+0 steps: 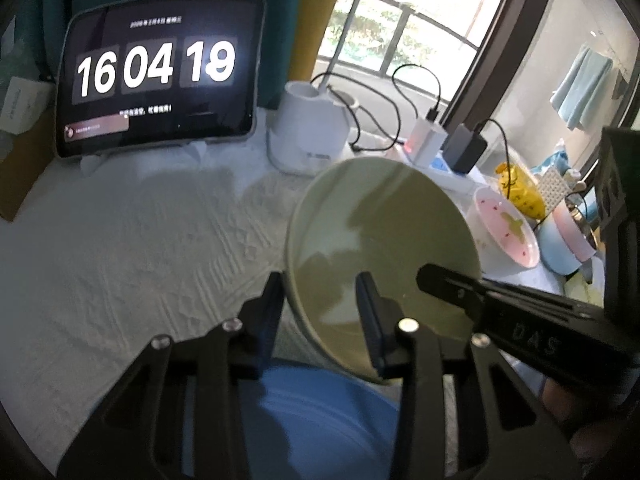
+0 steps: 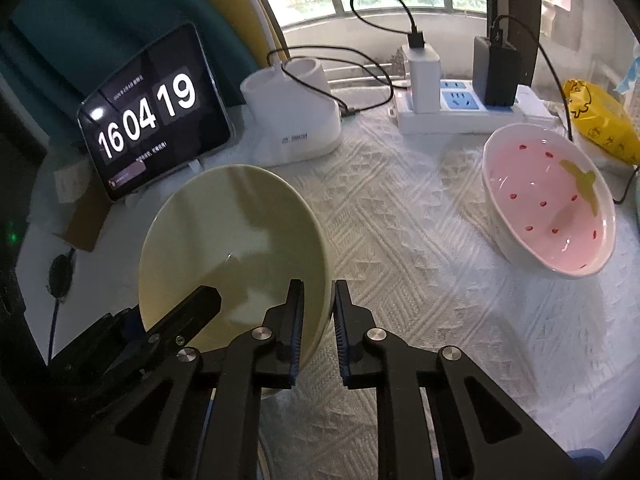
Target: Organize plates and bowls
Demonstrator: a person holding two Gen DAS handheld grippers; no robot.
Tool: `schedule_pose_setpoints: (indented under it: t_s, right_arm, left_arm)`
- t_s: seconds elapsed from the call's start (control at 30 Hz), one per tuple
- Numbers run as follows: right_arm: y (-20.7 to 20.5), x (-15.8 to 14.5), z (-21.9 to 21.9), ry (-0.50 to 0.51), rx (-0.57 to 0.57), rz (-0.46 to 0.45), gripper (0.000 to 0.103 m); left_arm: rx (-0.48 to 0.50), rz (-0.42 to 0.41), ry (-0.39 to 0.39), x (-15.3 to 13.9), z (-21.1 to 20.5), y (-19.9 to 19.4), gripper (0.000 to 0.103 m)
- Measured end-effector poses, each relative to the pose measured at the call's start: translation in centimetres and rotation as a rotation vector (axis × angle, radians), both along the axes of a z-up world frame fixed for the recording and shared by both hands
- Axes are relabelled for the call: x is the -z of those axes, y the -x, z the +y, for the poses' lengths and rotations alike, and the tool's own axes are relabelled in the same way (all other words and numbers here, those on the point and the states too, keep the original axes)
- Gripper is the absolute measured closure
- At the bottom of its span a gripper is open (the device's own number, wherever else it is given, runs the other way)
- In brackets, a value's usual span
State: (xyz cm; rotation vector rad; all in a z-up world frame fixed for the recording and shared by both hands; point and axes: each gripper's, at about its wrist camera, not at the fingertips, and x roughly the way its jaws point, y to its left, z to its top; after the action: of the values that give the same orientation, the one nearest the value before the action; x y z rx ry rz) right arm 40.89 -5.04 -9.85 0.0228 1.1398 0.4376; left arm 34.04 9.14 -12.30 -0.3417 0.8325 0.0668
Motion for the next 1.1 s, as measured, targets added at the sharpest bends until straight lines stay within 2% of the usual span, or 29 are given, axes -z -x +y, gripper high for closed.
schedule_pose_setpoints:
  t_s: [0.77, 1.1]
  right_arm:
    - [3.6, -5.4, -2.1, -0.069, 0.009, -0.111, 0.088]
    - [5.4, -7.0, -4.0, -0.089, 0.028, -0.136, 0.088]
  left_arm:
    - [0.019, -0.126, -0.042, -5.3, -2.1, 3.8, 0.065]
    - [0.045, -0.155, -0.048, -6.9, -3.8, 5.3, 0.065]
